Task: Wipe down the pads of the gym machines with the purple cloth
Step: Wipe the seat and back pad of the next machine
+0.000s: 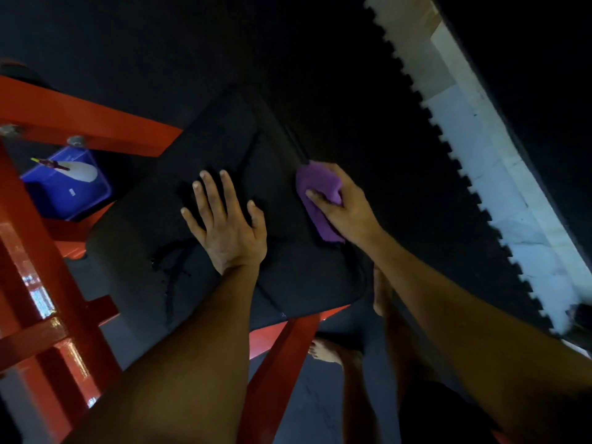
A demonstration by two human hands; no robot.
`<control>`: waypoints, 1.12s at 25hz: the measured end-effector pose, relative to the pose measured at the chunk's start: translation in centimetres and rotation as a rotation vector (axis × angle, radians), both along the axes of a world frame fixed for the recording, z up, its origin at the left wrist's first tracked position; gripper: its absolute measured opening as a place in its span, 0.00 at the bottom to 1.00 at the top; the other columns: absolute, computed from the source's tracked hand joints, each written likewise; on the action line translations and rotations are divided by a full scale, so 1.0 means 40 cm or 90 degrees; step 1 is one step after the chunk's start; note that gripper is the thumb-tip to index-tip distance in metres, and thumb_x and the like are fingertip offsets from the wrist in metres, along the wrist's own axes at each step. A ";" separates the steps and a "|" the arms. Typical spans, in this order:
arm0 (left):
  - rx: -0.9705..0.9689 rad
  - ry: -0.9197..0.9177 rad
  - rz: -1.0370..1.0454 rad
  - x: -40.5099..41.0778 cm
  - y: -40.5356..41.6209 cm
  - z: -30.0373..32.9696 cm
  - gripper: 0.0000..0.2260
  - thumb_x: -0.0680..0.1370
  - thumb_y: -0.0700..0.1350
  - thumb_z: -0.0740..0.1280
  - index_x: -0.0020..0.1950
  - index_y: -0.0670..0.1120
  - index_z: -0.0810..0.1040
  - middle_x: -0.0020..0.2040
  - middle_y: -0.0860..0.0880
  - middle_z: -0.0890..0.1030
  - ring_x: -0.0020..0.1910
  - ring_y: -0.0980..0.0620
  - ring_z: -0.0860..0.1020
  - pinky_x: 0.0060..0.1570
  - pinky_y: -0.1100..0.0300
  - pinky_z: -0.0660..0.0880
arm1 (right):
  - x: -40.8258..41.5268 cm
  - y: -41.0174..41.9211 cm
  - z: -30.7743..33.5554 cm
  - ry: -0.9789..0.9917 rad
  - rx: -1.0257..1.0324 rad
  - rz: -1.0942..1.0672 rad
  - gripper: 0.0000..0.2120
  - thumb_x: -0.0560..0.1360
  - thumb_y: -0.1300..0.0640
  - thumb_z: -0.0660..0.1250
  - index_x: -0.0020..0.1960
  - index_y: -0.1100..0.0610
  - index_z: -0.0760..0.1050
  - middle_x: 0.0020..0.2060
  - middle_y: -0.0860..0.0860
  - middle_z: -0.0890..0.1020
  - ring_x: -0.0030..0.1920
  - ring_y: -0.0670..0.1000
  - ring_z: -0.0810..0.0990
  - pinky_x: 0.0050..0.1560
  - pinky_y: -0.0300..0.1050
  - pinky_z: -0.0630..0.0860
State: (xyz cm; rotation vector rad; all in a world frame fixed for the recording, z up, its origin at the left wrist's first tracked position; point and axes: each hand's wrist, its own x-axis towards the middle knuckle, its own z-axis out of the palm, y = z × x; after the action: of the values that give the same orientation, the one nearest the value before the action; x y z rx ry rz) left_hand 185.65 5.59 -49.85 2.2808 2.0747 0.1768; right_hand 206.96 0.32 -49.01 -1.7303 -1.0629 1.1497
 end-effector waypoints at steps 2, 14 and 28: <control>-0.002 -0.013 -0.005 -0.002 -0.002 0.001 0.30 0.84 0.55 0.55 0.85 0.49 0.54 0.85 0.44 0.53 0.84 0.44 0.52 0.79 0.33 0.50 | -0.002 -0.157 -0.014 -0.015 -0.053 0.008 0.28 0.79 0.43 0.68 0.75 0.52 0.69 0.69 0.50 0.76 0.68 0.49 0.75 0.70 0.53 0.73; -0.022 -0.003 -0.014 0.003 -0.004 0.010 0.31 0.83 0.56 0.54 0.85 0.49 0.54 0.85 0.45 0.51 0.84 0.44 0.50 0.79 0.34 0.48 | 0.043 0.018 0.063 -0.050 -0.034 0.035 0.24 0.78 0.52 0.73 0.71 0.53 0.71 0.65 0.47 0.79 0.64 0.44 0.78 0.65 0.49 0.76; -0.010 -0.074 -0.001 -0.001 -0.002 0.004 0.32 0.79 0.56 0.61 0.83 0.49 0.63 0.84 0.46 0.56 0.83 0.46 0.56 0.79 0.34 0.51 | -0.092 0.868 0.097 -0.331 -0.294 0.614 0.48 0.52 0.23 0.77 0.67 0.44 0.75 0.62 0.46 0.80 0.63 0.54 0.79 0.65 0.57 0.76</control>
State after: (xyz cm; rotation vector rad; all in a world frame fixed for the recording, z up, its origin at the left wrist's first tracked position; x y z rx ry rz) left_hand 185.60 5.52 -49.69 2.2059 2.0100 0.2849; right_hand 203.28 35.04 -45.12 -1.9621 -2.2466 1.6415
